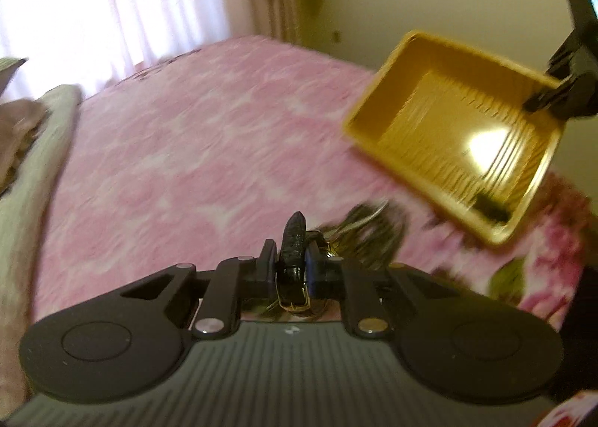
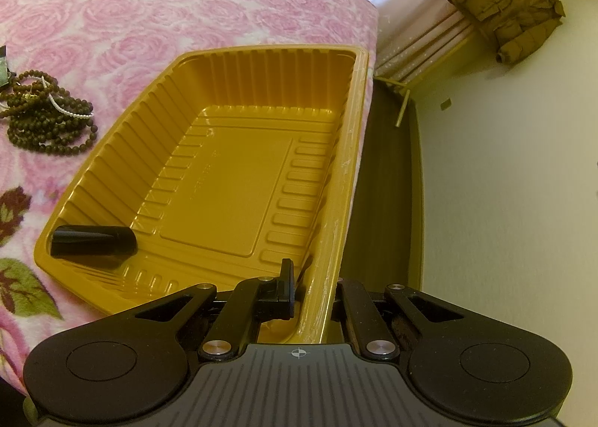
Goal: Organize jewelry
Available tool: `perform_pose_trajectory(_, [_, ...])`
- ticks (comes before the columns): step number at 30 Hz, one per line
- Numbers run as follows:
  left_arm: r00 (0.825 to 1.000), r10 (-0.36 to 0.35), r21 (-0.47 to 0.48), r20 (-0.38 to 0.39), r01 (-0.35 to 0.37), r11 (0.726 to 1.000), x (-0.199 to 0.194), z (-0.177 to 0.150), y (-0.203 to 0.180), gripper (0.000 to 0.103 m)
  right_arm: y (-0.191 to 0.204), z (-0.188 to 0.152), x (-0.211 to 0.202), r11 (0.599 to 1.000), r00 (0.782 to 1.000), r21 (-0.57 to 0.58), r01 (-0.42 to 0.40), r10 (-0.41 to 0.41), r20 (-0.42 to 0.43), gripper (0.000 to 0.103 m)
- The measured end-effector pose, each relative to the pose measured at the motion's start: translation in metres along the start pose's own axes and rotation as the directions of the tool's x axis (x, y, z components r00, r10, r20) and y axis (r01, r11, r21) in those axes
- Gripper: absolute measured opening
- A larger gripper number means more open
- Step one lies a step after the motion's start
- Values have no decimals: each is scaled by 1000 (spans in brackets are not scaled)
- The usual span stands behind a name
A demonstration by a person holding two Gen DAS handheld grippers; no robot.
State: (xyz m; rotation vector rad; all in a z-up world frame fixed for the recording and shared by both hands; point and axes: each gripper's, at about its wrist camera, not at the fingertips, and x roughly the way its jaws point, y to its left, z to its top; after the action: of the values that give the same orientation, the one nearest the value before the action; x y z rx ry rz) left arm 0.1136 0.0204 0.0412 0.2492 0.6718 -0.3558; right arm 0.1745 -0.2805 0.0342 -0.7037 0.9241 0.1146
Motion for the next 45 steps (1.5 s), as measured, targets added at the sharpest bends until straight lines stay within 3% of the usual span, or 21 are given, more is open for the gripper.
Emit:
perform_pose_trajectory(7, [990, -136, 16, 23, 136, 991, 42, 43, -66, 14, 0, 0, -1, 1000, 1000, 2, -5, 5, 0, 5])
perform_pose_trajectory(12, [984, -177, 1, 24, 177, 984, 69, 61, -102, 14, -1, 0, -1, 1000, 1000, 6, -11, 11, 4, 5])
perform_pose_trajectory(19, [977, -210, -22, 36, 211, 977, 90, 70, -128, 14, -2, -1, 0, 1000, 1000, 10, -13, 13, 5, 5])
perform_pose_trajectory(21, [968, -240, -31, 70, 242, 970, 89, 69, -131, 18, -3, -1, 1, 1000, 1000, 13, -14, 14, 4, 5])
perform_pose_trajectory(22, [966, -245, -32, 76, 248, 968, 86, 69, -131, 25, -3, -2, 1, 1000, 1000, 15, -15, 15, 5, 5])
perform_pose_trajectory(24, [966, -245, -27, 84, 248, 968, 82, 68, -131, 26, -3, -3, 1, 1000, 1000, 17, -18, 18, 6, 5])
perform_pose_trajectory(29, [978, -186, -54, 99, 192, 980, 63, 56, -107, 26, -5, -4, 2, 1000, 1000, 18, -22, 21, 9, 5])
perform_pose_trajectory(33, [992, -91, -81, 83, 98, 992, 46, 36, -73, 27, -6, -4, 2, 1000, 1000, 19, -21, 21, 10, 5])
perform_pose_trajectory(36, [998, 6, -77, 64, -1, 997, 33, 11, -47, 34, -6, -4, 2, 1000, 1000, 18, -23, 23, 10, 5])
perform_pose_trajectory(38, [996, 79, -74, 31, -77, 994, 26, -8, -30, 36, -6, -4, 2, 1000, 1000, 18, -22, 22, 8, 5])
perform_pose_trajectory(41, [991, 134, -110, -13, -135, 985, 16, -36, -6, 36, -5, -5, 2, 1000, 1000, 19, -21, 21, 8, 5])
perform_pose_trajectory(45, [974, 217, -133, -70, -224, 965, 9, -69, 18, 36, -5, -5, 1, 1000, 1000, 20, -17, 17, 6, 5])
